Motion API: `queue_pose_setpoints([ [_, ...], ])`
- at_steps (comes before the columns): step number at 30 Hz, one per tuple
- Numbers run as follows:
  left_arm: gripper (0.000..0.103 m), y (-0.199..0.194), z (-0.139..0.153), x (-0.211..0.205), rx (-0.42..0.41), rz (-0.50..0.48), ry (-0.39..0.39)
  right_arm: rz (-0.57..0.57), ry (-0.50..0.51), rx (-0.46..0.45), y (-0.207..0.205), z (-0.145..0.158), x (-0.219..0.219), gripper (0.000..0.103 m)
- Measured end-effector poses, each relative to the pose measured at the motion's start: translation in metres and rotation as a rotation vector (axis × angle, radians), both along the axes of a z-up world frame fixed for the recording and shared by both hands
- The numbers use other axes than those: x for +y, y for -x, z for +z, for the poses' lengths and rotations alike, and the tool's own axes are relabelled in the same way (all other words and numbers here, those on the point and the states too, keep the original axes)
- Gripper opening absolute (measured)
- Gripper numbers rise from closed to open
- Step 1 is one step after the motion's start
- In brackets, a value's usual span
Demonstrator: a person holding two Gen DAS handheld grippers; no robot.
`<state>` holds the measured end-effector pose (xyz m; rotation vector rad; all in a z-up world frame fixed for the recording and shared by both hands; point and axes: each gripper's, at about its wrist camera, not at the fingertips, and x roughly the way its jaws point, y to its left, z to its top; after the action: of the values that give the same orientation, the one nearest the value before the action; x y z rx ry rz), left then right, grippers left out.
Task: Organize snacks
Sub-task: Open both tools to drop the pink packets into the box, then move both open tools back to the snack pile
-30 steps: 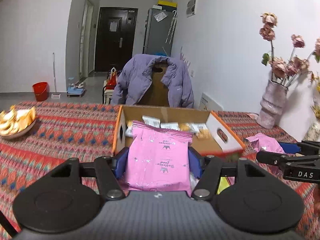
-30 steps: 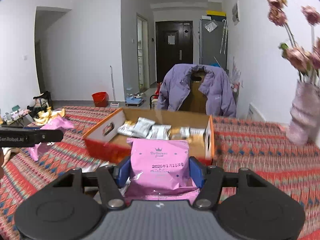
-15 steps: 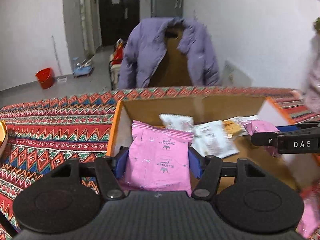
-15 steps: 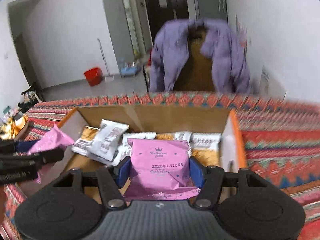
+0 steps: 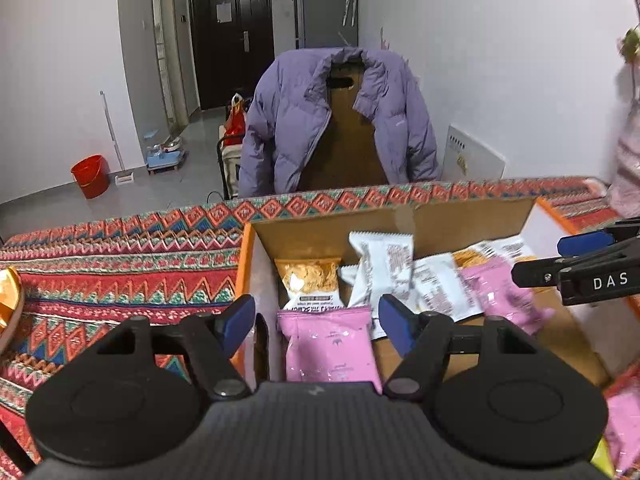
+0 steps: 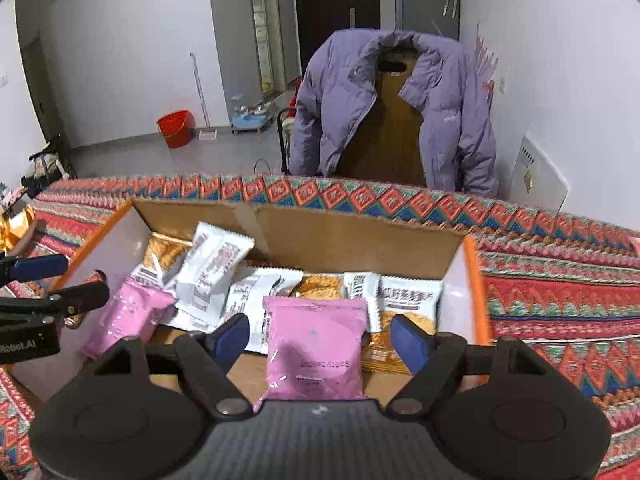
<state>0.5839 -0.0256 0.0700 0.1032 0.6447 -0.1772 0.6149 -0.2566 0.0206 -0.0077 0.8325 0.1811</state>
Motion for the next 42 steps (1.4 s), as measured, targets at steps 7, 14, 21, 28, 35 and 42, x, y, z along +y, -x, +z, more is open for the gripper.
queue_pose_setpoints([
  [7, 0.075, 0.065, 0.05, 0.013, -0.063, -0.045, 0.027, 0.006, -0.003, -0.084, 0.066, 0.056, -0.02, 0.081],
  [14, 0.082, 0.173, 0.082, 0.028, -0.146, -0.083, 0.071, 0.05, 0.0, -0.171, 0.167, 0.095, -0.027, 0.087],
  [21, 0.084, 0.286, 0.072, 0.025, -0.202, -0.084, 0.087, 0.094, -0.019, -0.264, 0.273, 0.107, -0.024, 0.096],
  [28, 0.09, 0.374, 0.044, 0.033, -0.231, 0.019, 0.119, 0.105, -0.026, -0.366, 0.371, 0.085, -0.014, 0.103],
  [35, 0.092, 0.42, -0.001, 0.041, -0.144, 0.117, 0.17, 0.041, 0.032, -0.363, 0.438, 0.028, -0.004, 0.103],
  [42, 0.093, 0.431, -0.015, 0.042, -0.136, 0.133, 0.123, -0.007, 0.013, -0.274, 0.461, -0.016, -0.008, 0.103],
])
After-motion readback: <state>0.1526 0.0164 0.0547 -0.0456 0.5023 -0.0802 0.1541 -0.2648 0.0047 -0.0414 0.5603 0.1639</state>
